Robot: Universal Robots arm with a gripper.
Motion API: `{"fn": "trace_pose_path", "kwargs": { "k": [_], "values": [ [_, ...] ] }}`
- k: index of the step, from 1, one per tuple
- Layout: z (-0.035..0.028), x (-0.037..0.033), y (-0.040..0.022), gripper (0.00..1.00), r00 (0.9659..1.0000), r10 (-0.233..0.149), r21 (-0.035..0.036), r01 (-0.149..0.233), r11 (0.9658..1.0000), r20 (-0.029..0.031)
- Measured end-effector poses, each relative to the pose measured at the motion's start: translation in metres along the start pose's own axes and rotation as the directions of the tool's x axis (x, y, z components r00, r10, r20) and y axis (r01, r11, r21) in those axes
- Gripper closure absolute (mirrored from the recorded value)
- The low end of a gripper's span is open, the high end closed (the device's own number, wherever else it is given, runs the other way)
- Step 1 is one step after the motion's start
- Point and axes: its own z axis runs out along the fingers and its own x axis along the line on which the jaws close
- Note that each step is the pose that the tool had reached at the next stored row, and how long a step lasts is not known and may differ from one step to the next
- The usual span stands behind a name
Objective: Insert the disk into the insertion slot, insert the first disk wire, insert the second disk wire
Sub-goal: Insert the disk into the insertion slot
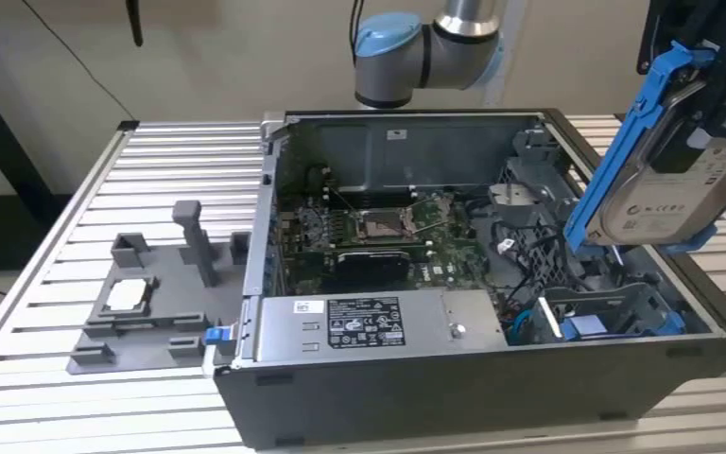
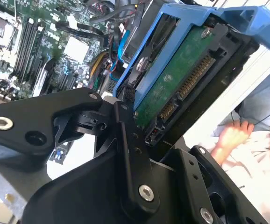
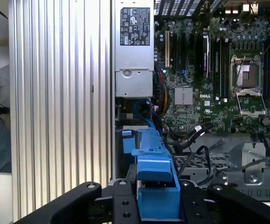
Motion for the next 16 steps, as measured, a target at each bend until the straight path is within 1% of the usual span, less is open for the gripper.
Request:
{"fn": "trace_pose_path", "kwargs": {
  "k": [3,7,11,16],
  "values": [
    [0.0022,0.0000,-0.0001,0.67,1.0000,0.000,0.0000,0.000,1.0000,-0.0003],
    [0.0092,0.0000,-0.0011,0.67,1.0000,-0.003,0.0000,0.003,1.0000,-0.0004],
    [0.0157,-0.0001,-0.0023,0.67,0.9999,-0.014,0.0000,0.014,0.9999,-0.0011],
    [0.0216,-0.0001,-0.0031,0.67,0.9996,-0.029,0.0001,0.029,0.9996,-0.0016]
  ]
}}
